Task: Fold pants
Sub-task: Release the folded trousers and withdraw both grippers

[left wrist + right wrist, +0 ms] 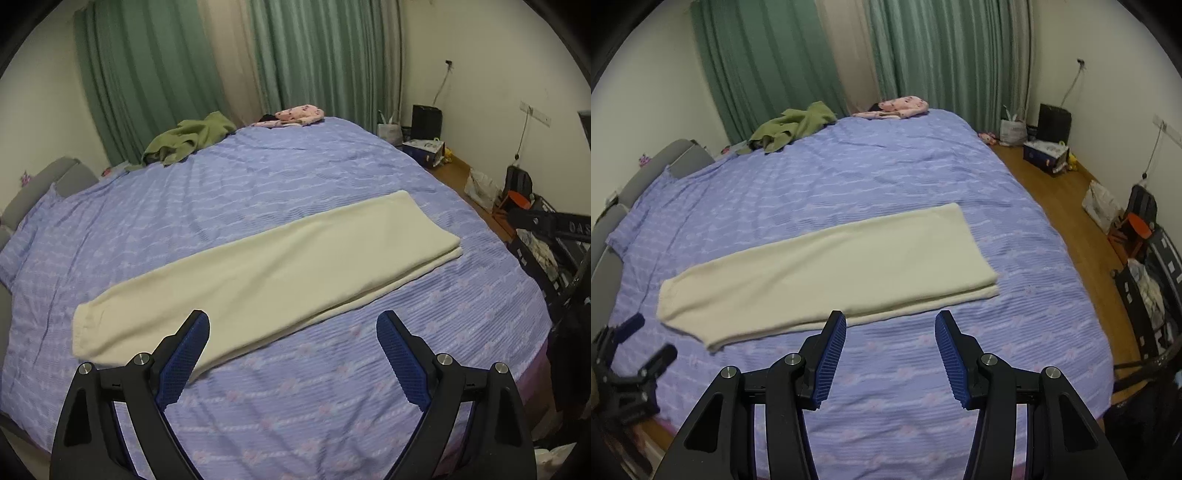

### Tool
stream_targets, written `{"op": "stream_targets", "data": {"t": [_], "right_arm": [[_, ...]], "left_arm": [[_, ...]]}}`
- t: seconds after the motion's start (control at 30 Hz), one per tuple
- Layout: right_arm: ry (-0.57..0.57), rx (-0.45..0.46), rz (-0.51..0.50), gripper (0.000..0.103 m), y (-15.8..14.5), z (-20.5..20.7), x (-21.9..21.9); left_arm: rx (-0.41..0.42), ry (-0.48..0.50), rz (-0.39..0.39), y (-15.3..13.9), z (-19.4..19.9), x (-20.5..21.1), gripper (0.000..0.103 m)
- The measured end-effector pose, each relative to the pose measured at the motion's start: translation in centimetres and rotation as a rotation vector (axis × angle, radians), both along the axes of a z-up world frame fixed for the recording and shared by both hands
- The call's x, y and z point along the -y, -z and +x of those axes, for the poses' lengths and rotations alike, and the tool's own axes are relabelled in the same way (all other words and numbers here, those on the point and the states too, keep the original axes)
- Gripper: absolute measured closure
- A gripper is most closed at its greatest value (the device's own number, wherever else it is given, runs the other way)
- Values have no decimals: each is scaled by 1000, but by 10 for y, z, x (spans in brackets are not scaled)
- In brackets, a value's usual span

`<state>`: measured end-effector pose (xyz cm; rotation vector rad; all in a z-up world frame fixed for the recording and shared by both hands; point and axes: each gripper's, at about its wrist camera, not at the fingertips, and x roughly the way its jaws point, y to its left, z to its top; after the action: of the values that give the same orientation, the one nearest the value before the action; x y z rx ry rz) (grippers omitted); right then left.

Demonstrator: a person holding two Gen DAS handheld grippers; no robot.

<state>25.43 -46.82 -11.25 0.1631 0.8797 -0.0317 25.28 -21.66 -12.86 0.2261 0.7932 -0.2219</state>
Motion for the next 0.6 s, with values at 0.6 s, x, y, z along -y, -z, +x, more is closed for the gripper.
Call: {"op": "stream_targets", "data": {"t": [0.6], "right_arm": [[191, -38, 86, 51, 130, 100, 104]], "left_arm": [[39, 171, 167, 135, 87, 135, 11]]}}
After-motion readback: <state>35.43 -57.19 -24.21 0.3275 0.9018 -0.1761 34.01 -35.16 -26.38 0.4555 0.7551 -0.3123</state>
